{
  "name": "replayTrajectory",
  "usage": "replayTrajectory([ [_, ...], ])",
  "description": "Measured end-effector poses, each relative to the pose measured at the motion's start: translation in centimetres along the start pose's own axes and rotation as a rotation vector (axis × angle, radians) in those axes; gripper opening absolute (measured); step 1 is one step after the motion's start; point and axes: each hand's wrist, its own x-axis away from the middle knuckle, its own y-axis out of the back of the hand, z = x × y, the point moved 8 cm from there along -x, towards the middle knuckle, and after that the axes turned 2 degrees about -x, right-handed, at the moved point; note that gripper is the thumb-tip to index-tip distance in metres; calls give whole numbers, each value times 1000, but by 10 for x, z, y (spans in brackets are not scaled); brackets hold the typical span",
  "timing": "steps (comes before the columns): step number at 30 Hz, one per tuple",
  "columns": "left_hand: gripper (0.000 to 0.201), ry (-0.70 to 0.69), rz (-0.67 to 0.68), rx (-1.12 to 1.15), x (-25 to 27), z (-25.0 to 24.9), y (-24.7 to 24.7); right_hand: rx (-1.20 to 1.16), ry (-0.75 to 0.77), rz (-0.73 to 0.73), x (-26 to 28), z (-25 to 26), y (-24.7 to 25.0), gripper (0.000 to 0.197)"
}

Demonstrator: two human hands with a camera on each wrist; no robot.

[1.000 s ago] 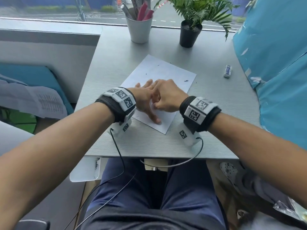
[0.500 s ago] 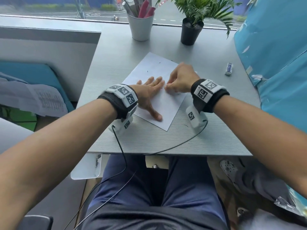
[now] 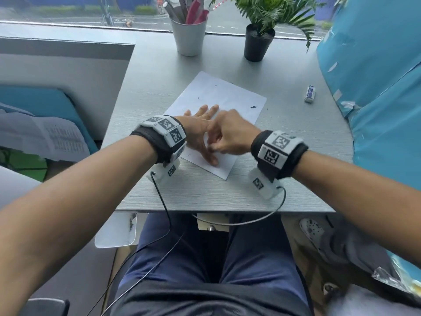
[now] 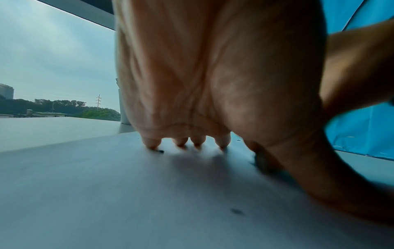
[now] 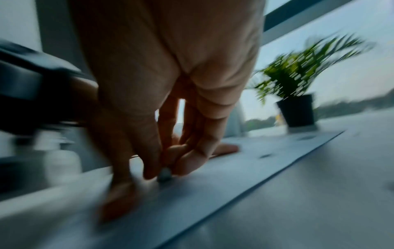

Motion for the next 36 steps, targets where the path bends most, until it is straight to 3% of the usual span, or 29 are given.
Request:
replayTrajectory([
  [2, 133, 0, 8, 0, 1, 1, -1, 19, 16, 23, -5, -5, 1, 8],
  [6, 143, 17, -6, 4, 3, -2, 4, 64, -119, -178, -22, -41, 43, 14],
  [11, 141, 15, 13, -5, 1, -2, 2, 10, 1, 16, 1, -9, -1, 4],
  [16, 141, 26, 16, -15, 2, -2, 3, 64, -138, -181, -16, -54, 50, 11],
  [21, 132, 44, 25, -56, -2, -3, 4, 13, 36, 63, 2, -10, -1, 7],
  [26, 141, 67, 14, -61, -1, -4, 6, 52, -90, -132, -18, -52, 46, 10],
  [31, 134, 61, 23, -76, -2, -5, 7, 27, 76, 73, 4, -14, 3, 5],
  [34, 141, 82, 32, -86, 0, -6, 7, 32, -60, -79, -14, -51, 43, 8],
  [36, 142, 98, 44, -96, 2, -6, 8, 34, -66, -103, -15, -52, 45, 7],
])
